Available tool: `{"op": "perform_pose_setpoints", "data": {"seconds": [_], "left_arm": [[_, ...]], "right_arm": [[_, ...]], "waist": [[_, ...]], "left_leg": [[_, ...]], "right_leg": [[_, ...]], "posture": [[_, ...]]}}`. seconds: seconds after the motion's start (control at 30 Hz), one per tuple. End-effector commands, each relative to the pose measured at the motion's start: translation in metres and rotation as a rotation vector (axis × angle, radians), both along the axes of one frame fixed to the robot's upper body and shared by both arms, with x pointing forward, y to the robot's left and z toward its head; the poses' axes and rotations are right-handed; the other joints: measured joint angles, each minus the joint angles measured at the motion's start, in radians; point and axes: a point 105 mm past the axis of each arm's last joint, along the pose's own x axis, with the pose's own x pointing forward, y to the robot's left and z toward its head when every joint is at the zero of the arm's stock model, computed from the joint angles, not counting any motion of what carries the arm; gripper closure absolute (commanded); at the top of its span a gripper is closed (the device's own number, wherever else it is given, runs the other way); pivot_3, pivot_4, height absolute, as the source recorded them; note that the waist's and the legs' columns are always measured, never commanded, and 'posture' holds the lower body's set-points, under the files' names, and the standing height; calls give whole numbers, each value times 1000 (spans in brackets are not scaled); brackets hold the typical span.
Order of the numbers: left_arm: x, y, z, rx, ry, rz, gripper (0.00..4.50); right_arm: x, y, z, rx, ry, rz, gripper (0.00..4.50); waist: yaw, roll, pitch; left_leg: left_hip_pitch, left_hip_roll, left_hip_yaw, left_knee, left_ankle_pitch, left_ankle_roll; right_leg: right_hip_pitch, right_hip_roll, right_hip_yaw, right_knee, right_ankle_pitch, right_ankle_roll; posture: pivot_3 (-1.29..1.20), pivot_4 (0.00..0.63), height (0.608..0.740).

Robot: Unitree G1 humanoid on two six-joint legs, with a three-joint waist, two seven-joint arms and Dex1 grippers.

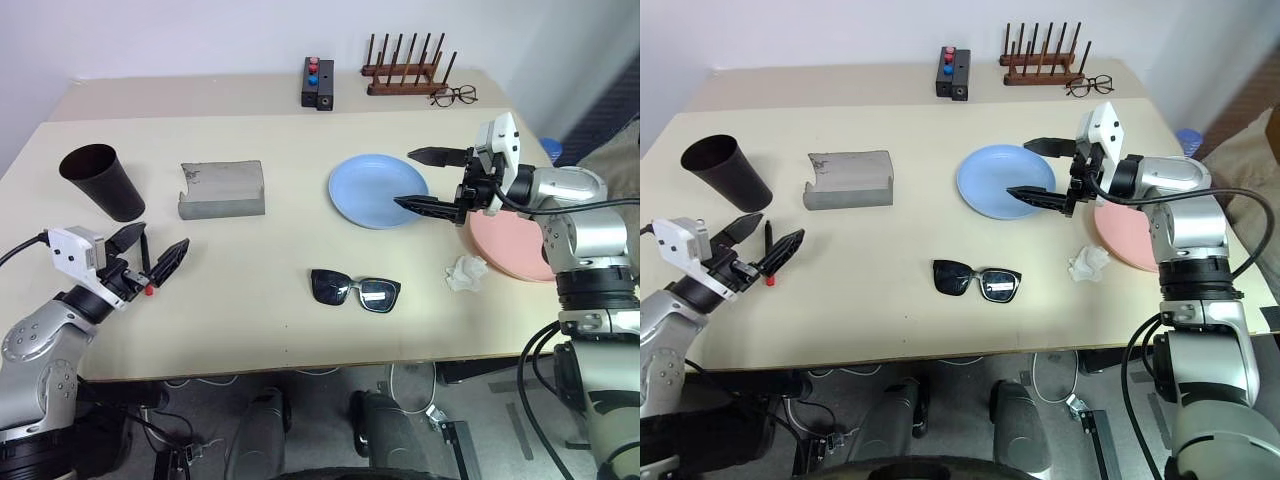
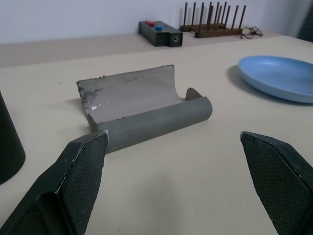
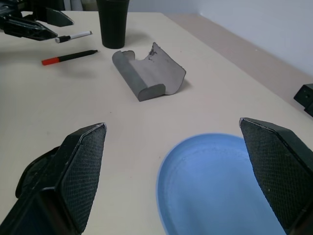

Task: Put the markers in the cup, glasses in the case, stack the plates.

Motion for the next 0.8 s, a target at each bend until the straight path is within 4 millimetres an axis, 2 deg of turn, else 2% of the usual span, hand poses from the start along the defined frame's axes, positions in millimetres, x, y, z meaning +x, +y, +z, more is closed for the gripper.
{"op": "perform_pose_setpoints", "data": {"seconds": [0.03,0.3,0.4,0.47,0.57,0.7,0.8], "left_arm": [[6,-9,19,24,-62,-47,0],[25,-16,21,44,-50,-105,0],[26,-15,24,49,-53,-108,0],[24,-11,23,55,-44,-105,0],[32,16,20,111,-3,8,0],[38,36,37,157,-17,88,0],[35,48,40,188,41,128,0]], "right_arm": [[-3,-7,6,17,-44,-24,52],[-13,-19,1,9,-37,-103,52],[-15,-14,-1,9,-37,-99,52],[-17,-6,0,12,-50,-89,52],[-19,14,5,61,-64,-72,52],[-20,43,4,115,-63,-69,52],[-24,59,9,149,-72,-53,52]], "waist": [[3,0,0],[-1,0,0],[-4,0,0],[-4,0,0],[-5,0,0],[-3,0,0],[0,0,0]], "left_leg": [[0,0,0,0,0,0],[0,0,0,1,0,0],[0,0,1,1,0,0],[0,0,1,1,0,1],[0,0,0,0,0,1],[0,1,0,1,0,1],[-1,1,0,0,0,0]], "right_leg": [[0,0,0,0,0,0],[0,1,0,1,0,0],[0,1,0,0,0,0],[0,1,0,1,0,1],[0,2,0,1,0,0],[0,2,0,1,0,0],[0,1,0,0,0,0]], "posture": [[0,150,740],[0,150,740],[0,150,740],[0,150,740],[0,150,740],[0,150,740],[0,150,740]]}}
